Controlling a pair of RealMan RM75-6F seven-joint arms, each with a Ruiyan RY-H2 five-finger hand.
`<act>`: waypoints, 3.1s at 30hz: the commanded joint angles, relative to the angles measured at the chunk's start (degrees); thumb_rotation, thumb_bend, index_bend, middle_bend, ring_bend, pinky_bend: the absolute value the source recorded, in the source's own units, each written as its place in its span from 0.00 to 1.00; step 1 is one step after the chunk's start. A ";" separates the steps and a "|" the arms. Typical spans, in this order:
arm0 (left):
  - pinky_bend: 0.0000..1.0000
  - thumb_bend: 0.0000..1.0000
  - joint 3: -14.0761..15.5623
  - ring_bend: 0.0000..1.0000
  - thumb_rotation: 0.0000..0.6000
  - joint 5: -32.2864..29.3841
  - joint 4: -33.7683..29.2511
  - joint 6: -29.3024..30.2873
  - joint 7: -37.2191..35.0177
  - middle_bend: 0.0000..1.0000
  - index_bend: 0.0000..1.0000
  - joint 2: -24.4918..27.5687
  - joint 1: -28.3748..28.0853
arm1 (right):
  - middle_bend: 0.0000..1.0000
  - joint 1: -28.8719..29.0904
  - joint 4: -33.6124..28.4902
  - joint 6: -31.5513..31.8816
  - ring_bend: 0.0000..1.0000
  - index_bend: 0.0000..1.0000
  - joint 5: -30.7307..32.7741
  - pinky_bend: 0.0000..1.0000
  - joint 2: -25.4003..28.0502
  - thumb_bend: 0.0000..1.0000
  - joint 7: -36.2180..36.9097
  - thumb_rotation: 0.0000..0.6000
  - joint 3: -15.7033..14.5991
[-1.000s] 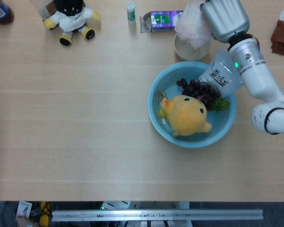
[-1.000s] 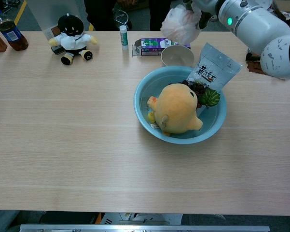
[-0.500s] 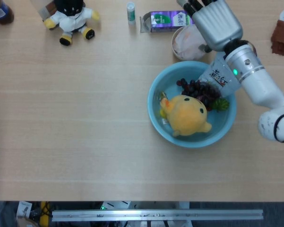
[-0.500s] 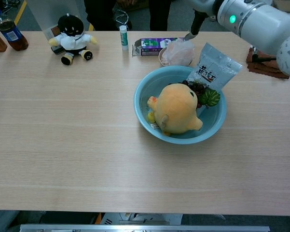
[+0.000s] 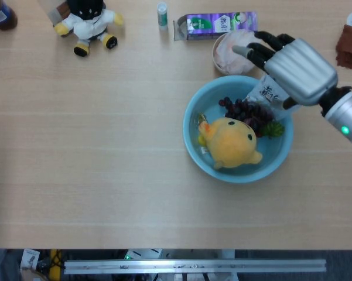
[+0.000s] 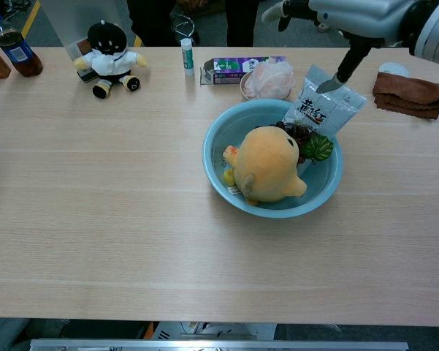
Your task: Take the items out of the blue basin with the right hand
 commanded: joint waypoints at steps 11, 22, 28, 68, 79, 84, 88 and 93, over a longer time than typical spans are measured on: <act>0.25 0.36 -0.18 0.26 1.00 0.40 -1.53 -2.40 1.83 0.25 0.32 -1.09 -2.28 | 0.23 -4.60 -2.97 -1.20 0.10 0.12 -16.06 0.28 2.72 0.00 8.25 1.00 -7.52; 0.23 0.36 0.06 0.26 1.00 0.34 -2.00 -1.27 2.02 0.25 0.32 -0.55 -1.73 | 0.23 -3.58 -3.00 -2.85 0.10 0.12 -19.06 0.28 -0.60 0.00 5.36 1.00 -7.52; 0.23 0.36 0.19 0.26 1.00 0.12 -1.64 -0.83 1.40 0.25 0.32 -0.32 -1.34 | 0.22 -2.59 -2.79 -3.56 0.10 0.12 -15.90 0.28 -2.88 0.00 0.37 1.00 -5.51; 0.23 0.36 0.29 0.26 1.00 -0.75 0.65 -0.92 -1.19 0.24 0.32 0.03 -0.90 | 0.48 2.73 -3.49 -3.28 0.51 0.49 2.82 0.73 -11.12 0.18 -14.22 1.00 -5.17; 0.23 0.36 0.32 0.26 1.00 -0.47 0.47 -0.57 -1.17 0.24 0.32 0.15 -0.77 | 0.50 1.49 -5.22 2.50 0.55 0.52 -2.33 0.74 -7.58 0.18 -5.19 1.00 0.12; 0.23 0.36 0.35 0.26 1.00 -0.18 0.66 -0.27 -1.51 0.24 0.32 0.14 -0.66 | 0.50 2.23 -4.72 3.81 0.55 0.52 -1.13 0.74 -7.44 0.18 -3.47 1.00 3.12; 0.23 0.36 0.41 0.26 1.00 -0.16 0.77 -0.01 -1.84 0.24 0.32 0.26 -0.43 | 0.50 3.53 -2.61 4.69 0.55 0.52 0.75 0.74 -9.11 0.18 -4.73 1.00 5.10; 0.23 0.36 0.39 0.26 1.00 0.41 0.88 0.76 -2.33 0.24 0.33 0.25 -0.16 | 0.50 5.67 2.01 5.19 0.55 0.52 3.30 0.74 -13.49 0.18 -5.80 1.00 6.92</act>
